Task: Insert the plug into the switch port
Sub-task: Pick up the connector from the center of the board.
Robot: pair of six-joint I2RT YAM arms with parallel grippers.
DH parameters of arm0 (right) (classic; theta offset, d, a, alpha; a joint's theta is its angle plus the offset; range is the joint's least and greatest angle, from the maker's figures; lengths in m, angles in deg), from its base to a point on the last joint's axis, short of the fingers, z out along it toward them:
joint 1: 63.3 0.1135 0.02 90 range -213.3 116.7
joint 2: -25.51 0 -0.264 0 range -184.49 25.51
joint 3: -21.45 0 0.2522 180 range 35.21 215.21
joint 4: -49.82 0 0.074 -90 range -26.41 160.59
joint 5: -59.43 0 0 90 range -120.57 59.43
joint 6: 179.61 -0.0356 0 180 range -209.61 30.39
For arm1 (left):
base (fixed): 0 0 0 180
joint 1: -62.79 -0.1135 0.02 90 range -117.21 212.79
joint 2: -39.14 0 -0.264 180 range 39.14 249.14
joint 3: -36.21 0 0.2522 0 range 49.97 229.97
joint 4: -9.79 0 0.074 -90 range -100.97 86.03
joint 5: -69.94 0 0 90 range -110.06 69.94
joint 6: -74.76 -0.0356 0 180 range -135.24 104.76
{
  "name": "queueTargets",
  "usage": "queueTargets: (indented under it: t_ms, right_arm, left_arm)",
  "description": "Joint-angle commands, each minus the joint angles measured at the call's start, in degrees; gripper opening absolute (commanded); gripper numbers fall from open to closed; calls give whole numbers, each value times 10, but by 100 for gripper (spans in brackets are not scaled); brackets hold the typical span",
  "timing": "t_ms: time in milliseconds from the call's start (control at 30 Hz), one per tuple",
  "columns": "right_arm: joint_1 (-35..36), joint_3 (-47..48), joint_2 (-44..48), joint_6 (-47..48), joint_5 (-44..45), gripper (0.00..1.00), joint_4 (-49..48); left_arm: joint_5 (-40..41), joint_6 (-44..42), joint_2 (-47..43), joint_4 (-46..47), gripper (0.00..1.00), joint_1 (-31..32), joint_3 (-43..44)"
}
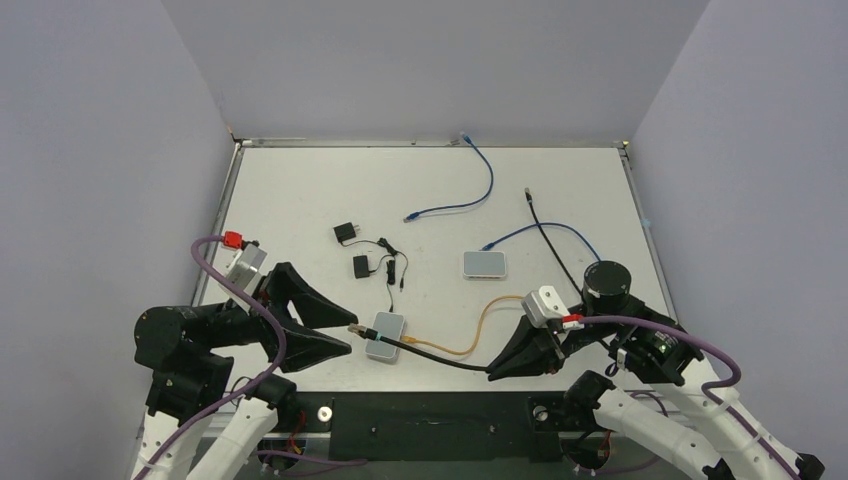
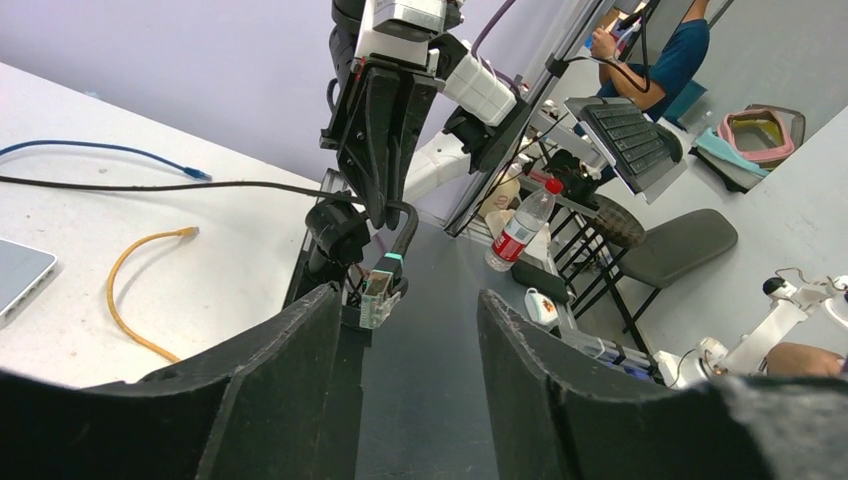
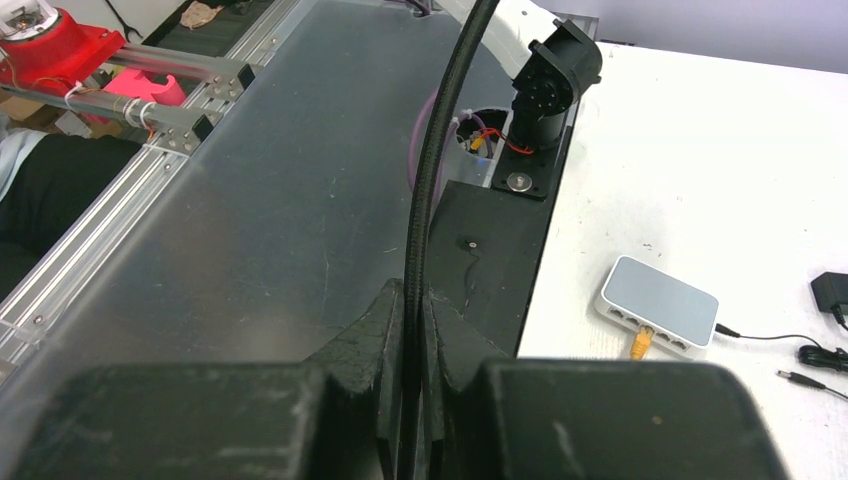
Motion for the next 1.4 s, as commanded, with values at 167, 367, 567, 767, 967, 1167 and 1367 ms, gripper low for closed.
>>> queueTargets:
  t_ms: [167, 367, 567, 767, 967, 1167, 1367]
  right_arm:
    - [4, 27, -13, 22, -16, 0, -19]
    - [6, 26, -14, 22, -15, 0, -18]
    - [5, 24, -17, 19, -13, 0, -17]
    - [6, 17, -17, 14, 11, 9, -14]
    - [7, 20, -14, 10, 103, 29, -15]
    - [8, 37, -9, 7, 191, 46, -62]
    - [27, 34, -31, 15, 278, 54, -150]
  left_arm:
    - [-17, -1, -3, 21, 36, -3, -5]
    - [-18, -5, 0, 18, 21, -3, -8]
    - [-9, -8, 1, 15, 0, -3, -11]
    - [11, -22, 13, -16, 0, -3, -9]
    - [53, -36, 41, -61, 0, -3, -24]
    - [101, -49, 82, -103, 0, -4, -36]
    - [147, -37, 122, -115, 0, -4, -64]
